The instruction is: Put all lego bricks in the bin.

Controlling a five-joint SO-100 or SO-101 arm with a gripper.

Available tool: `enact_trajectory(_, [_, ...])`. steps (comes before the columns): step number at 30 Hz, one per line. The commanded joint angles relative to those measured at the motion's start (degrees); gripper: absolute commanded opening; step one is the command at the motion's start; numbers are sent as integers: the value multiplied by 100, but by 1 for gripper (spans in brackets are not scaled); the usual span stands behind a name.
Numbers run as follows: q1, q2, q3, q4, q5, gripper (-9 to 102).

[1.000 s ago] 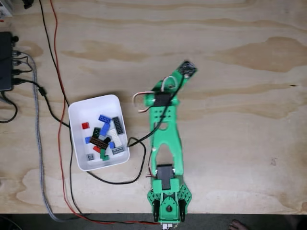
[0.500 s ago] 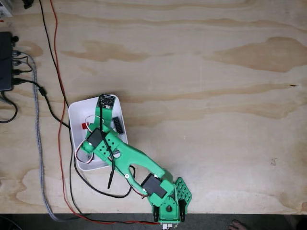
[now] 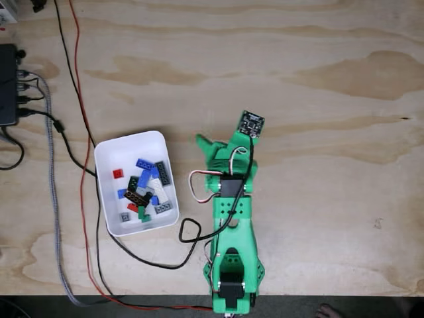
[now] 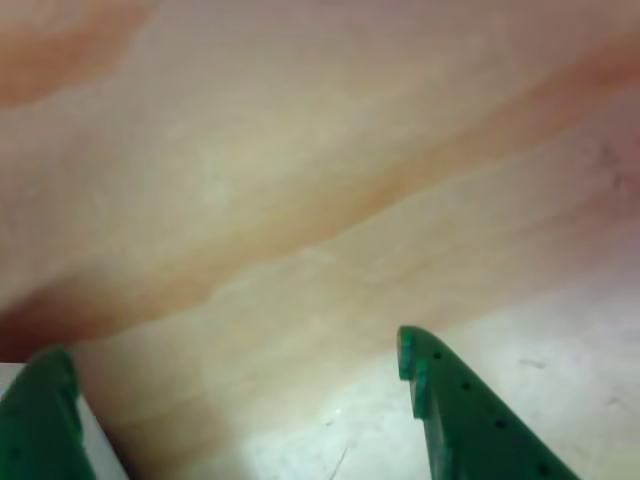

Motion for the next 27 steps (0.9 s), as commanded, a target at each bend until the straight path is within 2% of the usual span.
enact_trajectory(1, [431,1898,1503,-677,-1433,15])
enact_trajectory(3, [378,2566,1881,-563,-1547,5])
enact_trajectory(6, [141,3806,2531,-316,-1600,0])
enact_trajectory(12, [-352,5309,3190,1195,-1556,0])
enact_trajectory(15, [-308,5458,3639,1512,-1802,0])
enact_trajectory(20, [-501,5572,4148,1907,-1811,0])
enact_trajectory(27, [-659,5906,4526,1626,-1705,1])
